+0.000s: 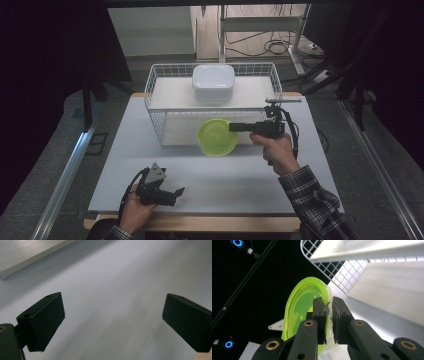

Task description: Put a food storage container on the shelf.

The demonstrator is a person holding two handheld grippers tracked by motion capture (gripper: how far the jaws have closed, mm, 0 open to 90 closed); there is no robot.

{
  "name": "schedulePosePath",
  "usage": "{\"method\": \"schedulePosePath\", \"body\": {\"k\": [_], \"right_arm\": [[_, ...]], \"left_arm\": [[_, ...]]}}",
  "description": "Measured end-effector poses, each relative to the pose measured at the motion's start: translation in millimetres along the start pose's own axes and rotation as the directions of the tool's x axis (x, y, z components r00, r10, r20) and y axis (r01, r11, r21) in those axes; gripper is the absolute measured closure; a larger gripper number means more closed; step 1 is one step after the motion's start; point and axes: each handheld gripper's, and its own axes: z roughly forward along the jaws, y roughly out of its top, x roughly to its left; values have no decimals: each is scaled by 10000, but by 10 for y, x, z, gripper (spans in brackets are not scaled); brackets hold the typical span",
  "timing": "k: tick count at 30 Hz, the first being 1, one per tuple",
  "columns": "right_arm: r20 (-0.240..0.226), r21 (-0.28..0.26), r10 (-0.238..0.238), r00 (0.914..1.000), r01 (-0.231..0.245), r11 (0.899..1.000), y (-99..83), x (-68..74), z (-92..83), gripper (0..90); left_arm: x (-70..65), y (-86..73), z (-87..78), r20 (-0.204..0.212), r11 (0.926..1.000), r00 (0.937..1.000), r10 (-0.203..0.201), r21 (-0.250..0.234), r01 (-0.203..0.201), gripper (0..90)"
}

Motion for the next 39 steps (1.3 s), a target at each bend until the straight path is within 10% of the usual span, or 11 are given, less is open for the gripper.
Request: {"method": "schedulePosePath", "body": {"k": [19, 39], "right_arm": [[24, -1078, -296, 9996, 296, 9937, 581, 342, -154, 824], [1227, -2525, -222, 9922, 528, 9661, 1224, 483, -60, 823]], "left_arm": [[-1, 0, 5, 41, 10000, 10000, -18, 45, 18, 41], [-4, -1, 4, 156, 10000, 9999, -44, 34, 43, 42]]}}
